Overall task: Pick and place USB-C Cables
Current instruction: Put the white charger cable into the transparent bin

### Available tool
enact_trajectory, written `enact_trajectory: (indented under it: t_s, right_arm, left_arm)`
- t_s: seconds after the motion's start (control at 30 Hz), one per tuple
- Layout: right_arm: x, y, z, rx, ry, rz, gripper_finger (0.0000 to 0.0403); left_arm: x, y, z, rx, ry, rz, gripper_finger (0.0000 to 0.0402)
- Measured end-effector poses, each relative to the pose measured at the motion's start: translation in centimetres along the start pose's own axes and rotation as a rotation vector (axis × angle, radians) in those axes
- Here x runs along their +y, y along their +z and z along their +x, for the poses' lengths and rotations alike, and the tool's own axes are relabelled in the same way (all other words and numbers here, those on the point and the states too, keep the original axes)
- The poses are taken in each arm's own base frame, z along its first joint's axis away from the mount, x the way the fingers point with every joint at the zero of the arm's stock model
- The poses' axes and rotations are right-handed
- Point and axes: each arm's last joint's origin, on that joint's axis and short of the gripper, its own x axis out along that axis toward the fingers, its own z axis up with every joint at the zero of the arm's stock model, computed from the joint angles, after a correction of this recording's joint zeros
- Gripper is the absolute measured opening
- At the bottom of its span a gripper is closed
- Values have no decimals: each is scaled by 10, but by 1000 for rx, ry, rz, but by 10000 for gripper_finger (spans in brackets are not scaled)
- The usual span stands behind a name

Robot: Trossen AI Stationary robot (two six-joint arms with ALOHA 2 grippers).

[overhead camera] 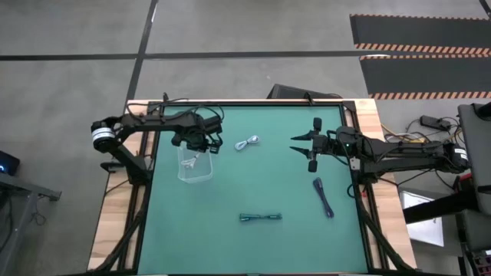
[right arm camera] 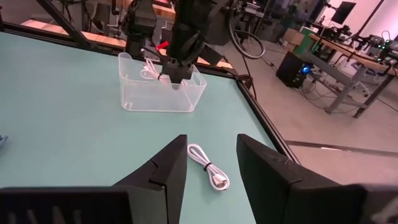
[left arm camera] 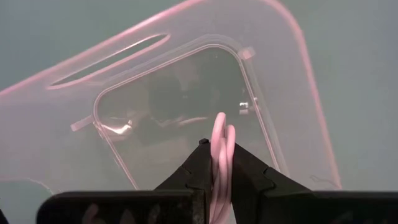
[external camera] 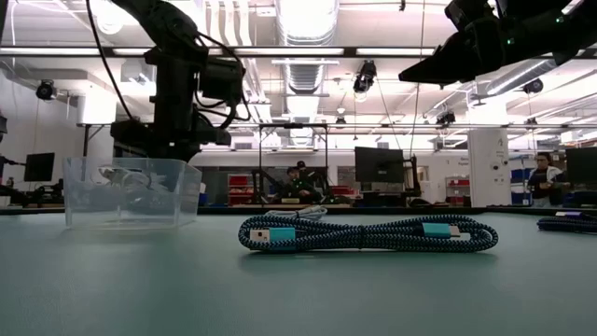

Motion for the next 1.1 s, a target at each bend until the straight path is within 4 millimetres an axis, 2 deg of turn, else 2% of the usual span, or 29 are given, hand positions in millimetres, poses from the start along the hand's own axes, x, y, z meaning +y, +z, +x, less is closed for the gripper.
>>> enact_trajectory:
  t_s: [0.27,1.1]
  right_arm:
    - [0,0,0,0,0,0,132]
    - [0,0,0,0,0,0,132]
  left_arm:
    - [2,-2,5,0,3,1,20]
    - [1,1,5,-63,19,-1,20]
